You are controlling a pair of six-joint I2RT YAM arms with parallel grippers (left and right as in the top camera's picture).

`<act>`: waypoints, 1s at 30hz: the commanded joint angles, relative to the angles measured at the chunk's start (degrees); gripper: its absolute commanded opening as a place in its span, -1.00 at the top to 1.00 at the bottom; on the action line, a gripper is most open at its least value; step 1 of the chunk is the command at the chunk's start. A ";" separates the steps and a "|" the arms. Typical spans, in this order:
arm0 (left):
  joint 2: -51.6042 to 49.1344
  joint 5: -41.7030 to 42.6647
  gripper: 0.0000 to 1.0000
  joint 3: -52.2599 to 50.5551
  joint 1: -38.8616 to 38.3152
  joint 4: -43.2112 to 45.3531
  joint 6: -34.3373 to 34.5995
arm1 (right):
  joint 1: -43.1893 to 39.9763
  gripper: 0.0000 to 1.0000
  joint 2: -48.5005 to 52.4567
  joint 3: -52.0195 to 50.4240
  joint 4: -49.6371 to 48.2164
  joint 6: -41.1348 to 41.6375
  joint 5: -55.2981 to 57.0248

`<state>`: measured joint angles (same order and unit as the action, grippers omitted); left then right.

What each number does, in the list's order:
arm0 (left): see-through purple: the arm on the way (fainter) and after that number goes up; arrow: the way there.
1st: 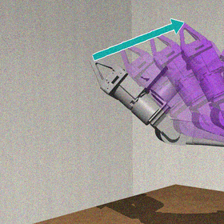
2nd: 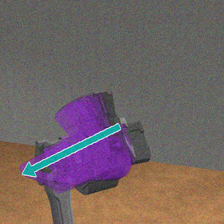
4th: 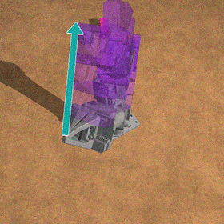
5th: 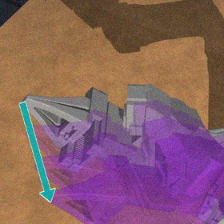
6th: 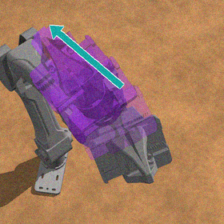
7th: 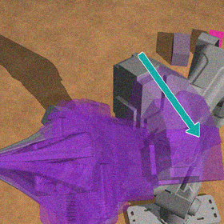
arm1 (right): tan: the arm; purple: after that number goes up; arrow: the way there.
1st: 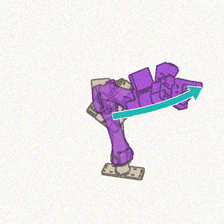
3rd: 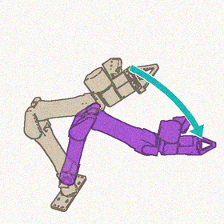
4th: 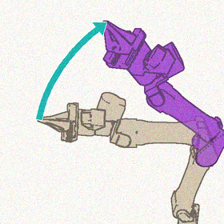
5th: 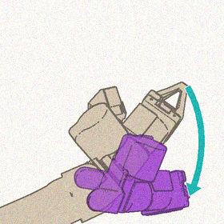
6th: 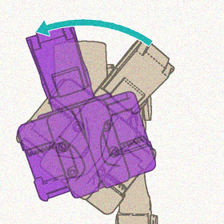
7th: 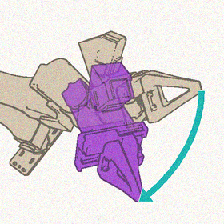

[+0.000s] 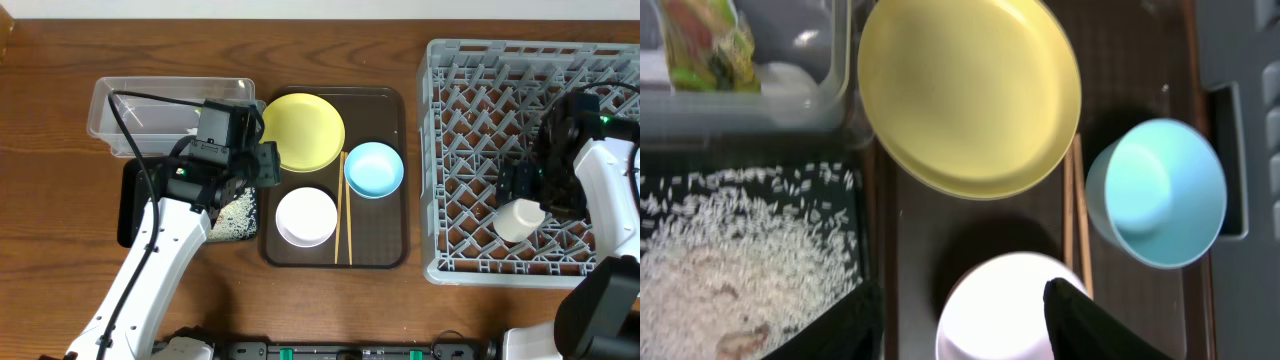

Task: Sort waste into correct bins and load items into the dishwasher rack
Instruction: 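Move right gripper back over the light-blue bowl on the tray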

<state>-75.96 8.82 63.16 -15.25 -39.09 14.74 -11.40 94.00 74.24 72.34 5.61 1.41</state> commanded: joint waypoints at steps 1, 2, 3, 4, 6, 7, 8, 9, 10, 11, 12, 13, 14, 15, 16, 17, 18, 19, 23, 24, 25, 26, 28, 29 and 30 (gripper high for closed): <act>0.37 -0.57 -0.09 0.72 0.20 -1.46 -0.55 | -0.37 -0.98 -3.56 4.50 -2.54 -2.08 -5.86; 0.37 -0.74 -0.09 0.72 0.20 -2.14 -0.55 | -0.15 -0.96 -4.42 5.25 -4.22 -3.72 -8.96; 0.37 -1.60 -0.09 0.72 0.20 -2.99 -0.52 | 0.13 -0.93 -5.49 5.81 -6.69 -5.84 -13.20; 0.35 -3.54 -0.09 0.72 0.20 -4.22 -0.37 | 0.48 -0.89 -6.56 6.01 -9.44 -7.61 -17.64; 0.37 -9.01 -0.09 0.72 0.20 -6.80 3.23 | 1.53 -0.83 -8.24 6.01 -14.43 -10.91 -25.42; 0.37 -12.68 -0.10 0.72 0.20 -8.46 6.47 | 2.40 -0.82 -8.66 6.01 -16.46 -12.31 -28.00; 0.37 -15.32 -0.16 0.72 0.20 -9.88 9.14 | 3.78 -0.81 -8.87 6.01 -18.47 -13.40 -29.59; 0.37 -17.51 -0.17 0.72 0.26 -11.30 12.02 | 5.25 -0.79 -8.87 6.01 -19.96 -13.64 -29.77; 0.37 -18.45 -0.18 0.72 0.48 -12.31 14.16 | 7.19 -0.79 -8.74 5.99 -21.27 -14.14 -29.70; 0.37 -18.56 -0.19 0.72 0.76 -13.07 15.82 | 9.01 -0.78 -8.44 5.97 -22.12 -15.08 -29.68; 0.37 -18.51 -0.20 0.72 1.22 -13.66 17.55 | 10.78 -0.77 -8.07 5.97 -22.73 -16.09 -29.64; 0.37 -18.53 -0.21 0.72 1.70 -14.08 18.73 | 12.85 -0.75 -7.52 5.97 -23.30 -16.92 -28.98; 0.37 -18.51 -0.22 0.72 2.34 -14.38 19.80 | 14.80 -0.75 -6.82 5.95 -23.76 -17.38 -27.78; 0.37 -18.51 -0.23 0.72 2.93 -14.51 20.44 | 16.46 -0.74 -6.19 5.97 -24.02 -17.88 -26.62; 0.37 -18.49 -0.26 0.72 3.63 -14.67 20.92 | 18.25 -0.74 -5.27 5.95 -24.22 -18.58 -25.20; 0.39 -18.47 -0.29 0.72 4.31 -14.71 21.05 | 19.74 -0.74 -4.50 5.95 -24.39 -19.12 -24.04; 0.39 -18.47 -0.30 0.72 4.90 -14.71 21.16 | 21.29 -0.73 -3.48 5.97 -24.61 -19.63 -22.53; 0.39 -18.47 -0.31 0.72 5.51 -14.71 21.16 | 22.60 -0.72 -2.51 5.97 -24.85 -19.61 -20.85; 0.39 -18.43 -0.37 0.72 7.19 -14.69 21.16 | 27.76 -0.70 2.05 5.97 -26.21 -19.58 -13.38; 0.37 -18.34 -0.37 0.72 7.39 -14.67 21.16 | 29.03 -0.69 3.34 5.97 -26.77 -19.56 -11.82; 0.37 -18.34 -0.37 0.72 7.48 -14.64 21.16 | 29.99 -0.67 4.52 5.95 -27.41 -19.52 -10.71; 0.37 -18.34 -0.38 0.72 7.48 -14.62 21.16 | 30.91 -0.64 5.84 5.95 -28.17 -19.34 -9.46; 0.37 -18.34 -0.38 0.72 7.48 -14.62 21.16 | 32.20 -0.61 8.04 5.97 -29.44 -19.08 -7.54; 0.37 -18.34 -0.39 0.72 7.48 -14.64 21.14 | 32.63 -0.60 9.14 5.97 -30.12 -18.05 -5.97; 0.37 -18.34 -0.39 0.72 7.48 -14.64 21.14 | 32.89 -0.57 10.10 5.97 -30.64 -17.03 -4.50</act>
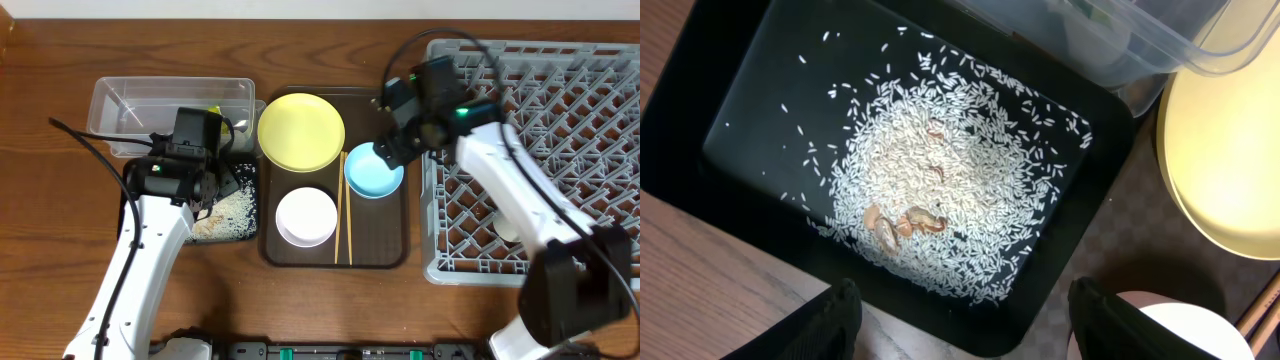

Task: Sort waste into correct bins and load items into the dishwasher rack
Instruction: 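Move right gripper back over the light-blue bowl on the tray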

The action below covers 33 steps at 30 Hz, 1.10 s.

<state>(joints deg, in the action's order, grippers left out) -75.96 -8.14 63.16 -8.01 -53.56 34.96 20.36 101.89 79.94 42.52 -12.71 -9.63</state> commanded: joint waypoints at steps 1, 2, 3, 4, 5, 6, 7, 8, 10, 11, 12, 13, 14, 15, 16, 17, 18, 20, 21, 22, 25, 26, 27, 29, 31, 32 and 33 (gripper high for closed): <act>0.37 -1.38 -0.39 0.72 0.24 -0.17 0.92 | 1.40 -0.54 3.23 0.26 -1.36 2.34 7.85; 0.37 -1.38 -0.39 0.72 0.24 -0.17 0.92 | 1.51 -0.50 4.15 0.24 -1.73 2.99 8.48; 0.37 -1.38 -0.39 0.72 0.24 -0.17 0.92 | 1.66 -0.47 5.20 0.24 -2.10 3.61 8.55; 0.37 -1.38 -0.39 0.72 0.24 -0.17 0.92 | 1.70 -0.43 6.27 0.24 -2.38 4.20 8.55; 0.37 -1.38 -0.39 0.72 0.24 -0.15 0.92 | 1.70 -0.38 7.17 0.26 -2.54 4.81 8.55; 0.37 -1.38 -0.39 0.72 0.24 -0.17 0.92 | 1.68 -0.31 8.15 0.26 -2.67 5.55 8.55; 0.37 -1.38 -0.39 0.72 0.24 -0.17 0.92 | 1.68 -0.22 8.98 0.24 -2.69 5.90 8.55; 0.37 -1.38 -0.39 0.72 0.24 -0.17 0.92 | 1.68 -0.18 9.68 0.26 -2.67 6.40 8.55; 0.37 -1.38 -0.39 0.72 0.24 -0.17 0.92 | 1.68 -0.05 10.95 0.24 -2.49 6.88 8.24; 0.37 -1.38 -0.39 0.72 0.24 -0.17 0.92 | 1.70 0.03 11.32 0.24 -2.43 6.88 8.07; 0.37 -1.38 -0.39 0.72 0.24 -0.15 0.92 | 1.81 0.14 11.56 0.24 -2.36 6.88 8.04; 0.37 -1.38 -0.40 0.72 0.24 -0.15 0.92 | 1.92 0.21 11.65 0.24 -2.32 6.88 8.07; 0.37 -1.38 -0.39 0.72 0.24 -0.15 0.92 | 2.03 0.31 11.65 0.24 -2.34 6.88 8.07; 0.37 -1.38 -0.39 0.72 0.24 -0.15 0.92 | 2.14 0.47 11.65 0.24 -2.36 6.88 8.07; 0.37 -1.38 -0.39 0.72 0.24 -0.15 0.92 | 2.23 0.57 11.65 0.26 -2.36 6.88 8.07; 0.37 -1.38 -0.39 0.72 0.24 -0.17 0.92 | 2.27 0.70 11.65 0.24 -2.25 6.93 8.07; 0.37 -1.38 -0.39 0.72 0.24 -0.17 0.92 | 2.29 0.78 11.65 0.24 -1.99 6.97 8.07; 0.37 -1.38 -0.39 0.72 0.24 -0.17 0.92 | 2.27 0.88 11.65 0.26 -1.42 7.58 8.09; 0.37 -1.38 -0.39 0.72 0.24 -0.17 0.92 | 2.21 0.95 11.65 0.24 -1.07 7.58 8.09; 0.37 -1.38 -0.40 0.72 0.24 -0.17 0.94 | 2.19 0.98 11.65 0.24 -0.68 7.61 8.09; 0.37 -1.38 -0.39 0.72 0.24 -0.17 0.92 | 2.16 0.98 11.65 0.24 0.07 7.61 8.11; 0.37 -1.38 -0.39 0.72 0.24 -0.20 0.92 | 2.16 0.98 11.65 0.26 0.13 7.58 8.11; 0.37 -1.38 -0.39 0.72 0.24 -0.20 0.92 | 2.16 0.98 11.63 0.26 0.13 7.58 8.11; 0.37 -1.38 -0.39 0.72 0.24 -0.20 0.92 | 2.16 0.98 11.43 0.26 0.13 7.58 8.11; 0.37 -1.38 -0.40 0.72 0.24 -0.17 0.92 | 2.14 0.98 10.64 0.28 0.26 7.65 8.11; 0.37 -1.38 -0.39 0.72 0.24 -0.17 0.92 | 2.10 0.99 10.01 0.31 0.33 8.02 8.24; 0.37 -1.38 -0.40 0.72 0.24 -0.17 0.92 | 1.97 0.99 9.16 0.31 0.33 8.07 8.33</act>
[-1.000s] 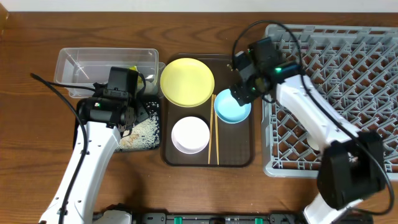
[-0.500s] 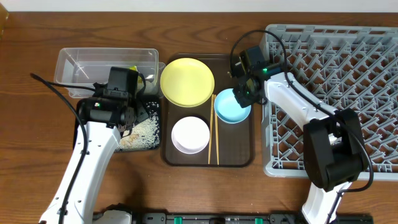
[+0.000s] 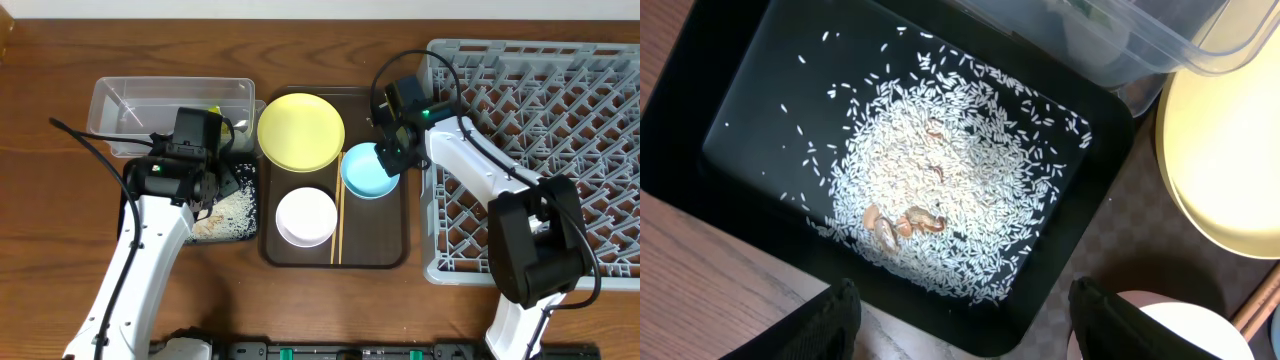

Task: Sort waste into correct bins and load items into the dishwasher rack
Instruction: 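Move right gripper back over the light-blue bowl on the tray, then grasp the light-blue bowl and set it upright in the dish rack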

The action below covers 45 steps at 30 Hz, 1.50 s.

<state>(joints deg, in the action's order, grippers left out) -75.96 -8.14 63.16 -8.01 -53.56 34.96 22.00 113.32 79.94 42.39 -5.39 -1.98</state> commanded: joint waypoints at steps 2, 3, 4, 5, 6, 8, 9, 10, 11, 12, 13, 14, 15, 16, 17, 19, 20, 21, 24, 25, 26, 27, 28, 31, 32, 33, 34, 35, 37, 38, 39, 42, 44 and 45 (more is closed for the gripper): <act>0.37 -1.38 -0.40 0.72 0.24 -0.17 0.92 | -0.11 0.98 -4.59 0.31 0.07 0.76 1.11; 0.37 -1.38 -0.39 0.72 0.24 -0.17 0.92 | -0.35 0.98 -5.77 0.31 -0.22 1.14 1.90; 0.37 -1.38 -0.39 0.72 0.24 -0.17 0.92 | -0.70 0.98 -7.13 0.31 -0.46 1.33 2.95; 0.37 -1.38 -0.40 0.72 0.24 -0.17 0.92 | -1.11 0.98 -8.83 0.31 -0.70 1.66 4.37; 0.37 -1.38 -0.39 0.72 0.24 -0.17 0.92 | -1.57 0.98 -10.71 0.31 -0.92 1.73 5.55; 0.37 -1.38 -0.39 0.72 0.24 -0.15 0.92 | -2.40 0.98 -14.14 0.31 -1.53 1.73 7.50; 0.37 -1.38 -0.40 0.72 0.24 -0.15 0.92 | -2.82 0.98 -15.85 0.31 -2.05 1.68 8.70; 0.37 -1.38 -0.40 0.72 0.24 -0.11 0.92 | -3.23 0.98 -17.49 0.31 -2.78 1.68 10.25; 0.37 -1.38 -0.39 0.72 0.24 0.04 0.92 | -3.78 0.98 -19.15 0.31 -3.80 1.68 12.39; 0.37 -1.38 -0.40 0.72 0.24 0.07 0.92 | -4.13 0.99 -20.09 0.31 -4.52 1.68 13.84; 0.37 -1.38 -0.40 0.72 0.24 0.09 0.92 | -4.74 0.98 -21.44 0.31 -5.81 1.66 16.39; 0.37 -1.38 -0.40 0.72 0.24 0.09 0.92 | -5.09 0.98 -22.18 0.31 -6.60 1.62 18.29; 0.37 -1.40 -0.40 0.72 0.24 0.09 0.92 | -5.66 0.98 -23.12 0.31 -7.80 1.07 21.81; 0.37 -1.38 -0.40 0.72 0.24 0.09 0.92 | -6.05 0.98 -23.63 0.31 -8.68 0.39 25.07; 0.37 -1.38 -0.39 0.72 0.24 0.09 0.92 | -6.47 0.98 -23.87 0.31 -9.73 -0.11 28.98; 0.37 -1.38 -0.40 0.72 0.24 0.09 0.92 | -7.37 0.98 -23.82 0.31 -12.70 -1.49 38.40; 0.37 -1.38 -0.39 0.72 0.24 0.09 0.92 | -7.98 0.98 -23.50 0.31 -14.88 -3.21 43.23; 0.37 -1.38 -0.40 0.72 0.24 0.09 0.92 | -8.44 0.98 -23.26 0.31 -16.41 -4.68 45.64; 0.37 -1.38 -0.40 0.72 0.24 0.09 0.94 | -10.56 0.98 -22.18 0.31 -23.43 -10.38 51.12; 0.37 -1.38 -0.40 0.72 0.24 0.09 0.92 | -11.17 0.98 -21.70 0.31 -25.62 -12.13 51.60; 0.37 -1.38 -0.39 0.72 0.24 0.09 0.92 | -11.76 0.98 -21.14 0.31 -27.87 -14.03 51.67; 0.37 -1.38 -0.40 0.72 0.24 0.07 0.92 | -12.22 0.98 -20.46 0.31 -29.79 -15.50 51.67; 0.37 -1.38 -0.39 0.72 0.24 0.07 0.92 | -12.35 0.98 -19.89 0.31 -31.19 -16.39 51.67; 0.37 -1.38 -0.40 0.72 0.24 0.07 0.92 | -12.41 0.98 -17.53 0.31 -34.32 -18.08 51.67; 0.37 -1.38 -0.40 0.72 0.24 0.07 0.92 | -12.41 0.98 -16.79 0.31 -34.95 -18.10 51.56; 0.37 -1.38 -0.39 0.72 0.22 0.07 0.94 | -12.41 0.98 -15.82 0.31 -35.45 -18.08 51.25; 0.37 -1.38 -0.40 0.72 0.24 0.07 0.94 | -12.39 0.98 -15.06 0.31 -35.58 -18.08 51.01; 0.37 -1.38 -0.40 0.72 0.24 0.07 0.94 | -12.35 0.98 -14.05 0.31 -35.69 -18.03 50.95; 0.37 -1.38 -0.40 0.72 0.22 0.07 0.92 | -12.17 0.98 -12.20 0.31 -35.93 -18.03 50.97; 0.37 -1.38 -0.40 0.72 0.22 0.04 0.94 | -12.15 0.98 -11.15 0.31 -36.06 -18.03 50.97; 0.37 -1.38 -0.40 0.72 0.22 0.04 0.94 | -12.13 0.98 -10.05 0.31 -36.24 -18.03 51.04; 0.37 -1.38 -0.40 0.72 0.24 0.04 0.92 | -11.82 0.98 -7.19 0.31 -36.44 -18.03 51.52; 0.37 -1.38 -0.40 0.72 0.24 0.07 0.92 | -11.50 0.98 -5.51 0.31 -36.52 -17.79 51.58; 0.37 -1.38 -0.40 0.72 0.22 0.07 0.92 | -11.30 0.98 -5.03 0.31 -36.68 -17.75 51.56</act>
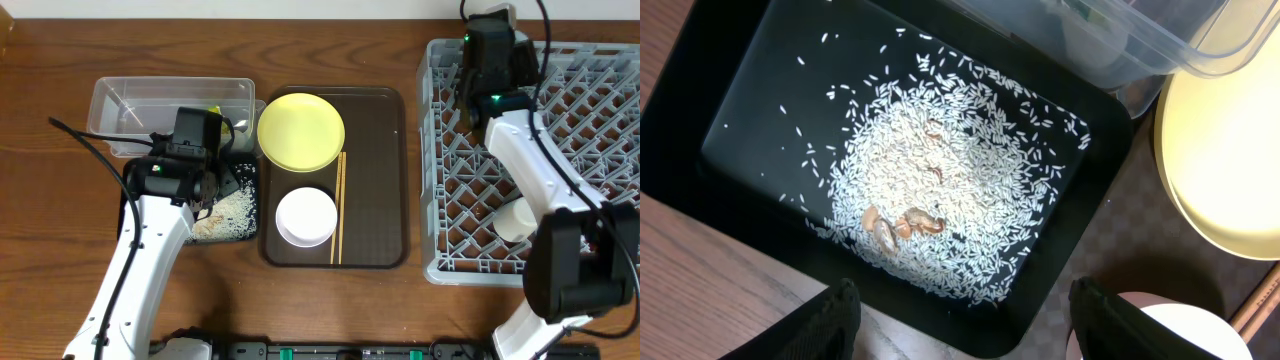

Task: Sort waste into correct bins and load items into the dishwasher rack
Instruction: 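Grasp the light-blue bowl and set it upright in the dish rack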

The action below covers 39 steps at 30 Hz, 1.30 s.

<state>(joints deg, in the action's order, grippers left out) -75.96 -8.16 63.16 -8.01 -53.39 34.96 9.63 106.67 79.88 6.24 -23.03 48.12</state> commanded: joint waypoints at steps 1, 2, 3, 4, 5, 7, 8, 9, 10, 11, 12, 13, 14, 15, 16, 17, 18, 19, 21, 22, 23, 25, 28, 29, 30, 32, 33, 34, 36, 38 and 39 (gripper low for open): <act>0.37 -1.36 -0.40 0.72 0.22 -0.11 0.92 | 1.31 0.97 2.05 0.37 -0.72 -0.09 1.49; 0.37 -1.36 -0.40 0.72 0.22 -0.11 0.92 | 1.57 0.97 2.21 0.37 -0.94 -0.09 1.46; 0.37 -1.36 -0.40 0.72 0.24 -0.11 0.92 | 1.77 0.98 2.23 0.37 -0.96 -0.04 1.38; 0.37 -1.36 -0.40 0.72 0.22 -0.11 0.92 | 1.99 0.98 2.23 0.37 -1.27 0.28 1.38; 0.37 -1.36 -0.40 0.72 0.22 -0.11 0.92 | 2.08 0.98 2.21 0.37 -1.86 0.24 1.40; 0.37 -1.36 -0.40 0.72 0.22 -0.11 0.92 | 2.36 0.98 2.23 0.37 -2.64 0.24 1.40; 0.37 -1.36 -0.40 0.72 0.22 -0.13 0.92 | 2.56 0.98 2.23 0.37 -2.67 0.24 1.36; 0.37 -1.36 -0.40 0.72 0.22 -0.13 0.92 | 2.80 0.98 2.23 0.37 -2.64 0.24 1.38; 0.37 -1.36 -0.40 0.72 0.22 -0.13 0.92 | 2.95 0.97 2.23 0.37 -2.62 0.24 1.38; 0.37 -1.36 -0.40 0.72 0.22 -0.13 0.92 | 3.06 0.97 2.23 0.35 -2.60 0.24 1.40; 0.37 -1.36 -0.40 0.72 0.22 -0.13 0.92 | 3.08 0.98 2.23 0.35 -2.62 0.24 1.46; 0.37 -1.36 -0.40 0.72 0.22 -0.13 0.92 | 3.10 0.97 2.23 0.35 -2.64 0.24 1.62; 0.37 -1.33 -0.40 0.72 0.22 -0.13 0.92 | 3.10 0.97 2.23 0.35 -2.67 0.24 2.10; 0.37 -1.36 -0.40 0.72 0.22 -0.13 0.92 | 3.08 0.98 2.23 0.35 -2.80 0.24 2.89; 0.37 -1.36 -0.40 0.72 0.22 -0.13 0.92 | 3.08 0.97 2.23 0.35 -2.91 0.24 3.61; 0.37 -1.36 -0.40 0.72 0.22 -0.13 0.92 | 3.02 0.98 2.23 0.35 -3.08 0.26 4.00; 0.37 -1.36 -0.40 0.72 0.24 -0.13 0.92 | 3.02 0.97 2.23 0.35 -3.21 0.24 4.00; 0.37 -1.36 -0.40 0.72 0.22 -0.13 0.92 | 3.06 0.98 2.23 0.35 -3.28 0.24 3.96; 0.37 -1.36 -0.40 0.72 0.22 -0.13 0.92 | 3.26 0.97 2.34 0.35 -3.26 0.31 3.96; 0.37 -1.33 -0.40 0.72 0.22 -0.13 0.92 | 3.43 0.97 2.45 0.35 -3.23 0.31 3.98; 0.37 -1.36 -0.40 0.72 0.22 -0.13 0.92 | 3.65 0.97 2.71 0.35 -3.04 0.28 3.98; 0.37 -1.36 -0.40 0.72 0.22 -0.13 0.92 | 4.09 0.98 3.26 0.35 -2.43 0.28 4.02; 0.37 -1.36 -0.40 0.72 0.24 -0.13 0.92 | 4.63 0.98 4.61 0.35 -1.42 0.28 4.48; 0.37 -1.36 -0.40 0.72 0.22 -0.13 0.92 | 4.83 0.98 4.85 0.35 -1.07 0.31 4.46; 0.37 -1.36 -0.40 0.72 0.24 -0.13 0.92 | 5.16 0.98 5.03 0.35 -0.44 0.57 4.46; 0.37 -1.36 -0.40 0.72 0.22 -0.13 0.92 | 5.75 0.98 5.03 0.35 0.48 2.40 4.42; 0.37 -1.36 -0.40 0.72 0.22 -0.13 0.92 | 6.05 0.98 4.96 0.35 0.81 3.08 4.44; 0.37 -1.36 -0.40 0.72 0.22 -0.13 0.92 | 6.34 0.98 4.79 0.35 1.18 3.45 4.44; 0.37 -1.36 -0.40 0.72 0.22 -0.13 0.92 | 6.97 0.98 4.57 0.35 2.51 5.05 4.44; 0.37 -1.36 -0.40 0.72 0.22 -0.15 0.92 | 7.34 0.98 4.26 0.35 4.33 6.97 4.42; 0.37 -1.36 -0.40 0.72 0.22 -0.15 0.92 | 7.45 0.98 4.22 0.35 4.94 7.85 4.44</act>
<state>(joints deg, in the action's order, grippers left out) -75.96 -8.16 63.16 -8.03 -53.39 34.96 15.62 110.41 80.29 9.28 -18.92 54.33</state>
